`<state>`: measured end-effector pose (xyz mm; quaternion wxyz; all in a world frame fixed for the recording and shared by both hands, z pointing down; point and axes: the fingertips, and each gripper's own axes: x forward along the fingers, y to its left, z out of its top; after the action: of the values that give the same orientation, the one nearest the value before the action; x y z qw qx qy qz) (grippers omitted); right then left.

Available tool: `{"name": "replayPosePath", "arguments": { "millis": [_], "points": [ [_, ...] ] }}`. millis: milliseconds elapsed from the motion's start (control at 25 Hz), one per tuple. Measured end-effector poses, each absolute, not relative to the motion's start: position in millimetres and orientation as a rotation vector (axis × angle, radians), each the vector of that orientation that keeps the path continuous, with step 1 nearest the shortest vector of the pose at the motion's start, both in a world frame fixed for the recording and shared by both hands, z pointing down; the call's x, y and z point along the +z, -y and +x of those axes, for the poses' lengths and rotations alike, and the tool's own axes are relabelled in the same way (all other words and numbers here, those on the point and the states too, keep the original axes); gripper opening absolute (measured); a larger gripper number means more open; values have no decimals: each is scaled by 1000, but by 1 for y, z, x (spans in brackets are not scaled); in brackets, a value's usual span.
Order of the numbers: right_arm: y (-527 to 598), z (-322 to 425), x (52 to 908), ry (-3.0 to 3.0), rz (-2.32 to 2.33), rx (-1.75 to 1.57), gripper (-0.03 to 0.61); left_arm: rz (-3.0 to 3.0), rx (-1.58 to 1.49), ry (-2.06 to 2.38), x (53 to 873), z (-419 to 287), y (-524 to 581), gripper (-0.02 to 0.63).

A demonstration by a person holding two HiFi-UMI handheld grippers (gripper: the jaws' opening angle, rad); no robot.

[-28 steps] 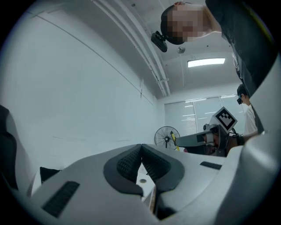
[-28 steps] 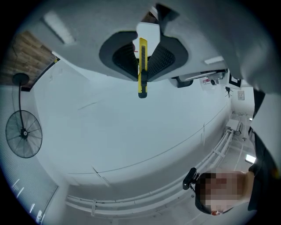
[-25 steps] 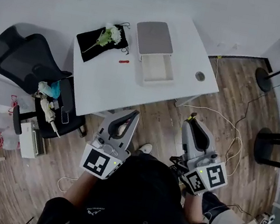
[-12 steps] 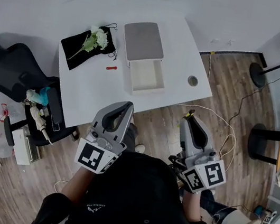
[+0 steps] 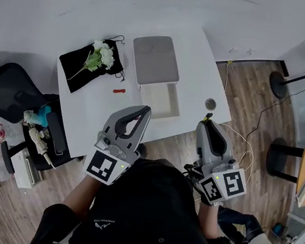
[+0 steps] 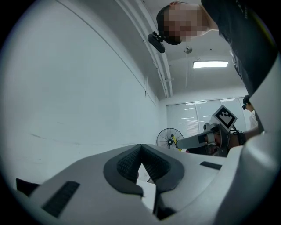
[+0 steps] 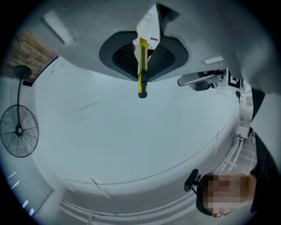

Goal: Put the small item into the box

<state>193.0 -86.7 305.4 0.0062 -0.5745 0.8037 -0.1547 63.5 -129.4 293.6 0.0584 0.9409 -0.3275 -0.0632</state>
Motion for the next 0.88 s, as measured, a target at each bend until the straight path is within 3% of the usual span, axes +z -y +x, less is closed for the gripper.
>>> {"name": "replayPosePath", "arguments": {
  "millis": [880],
  "points": [
    [197,156,391,-3026,-1450,-718,67,2617,-127,1373,328,28,186,5]
  ]
}}
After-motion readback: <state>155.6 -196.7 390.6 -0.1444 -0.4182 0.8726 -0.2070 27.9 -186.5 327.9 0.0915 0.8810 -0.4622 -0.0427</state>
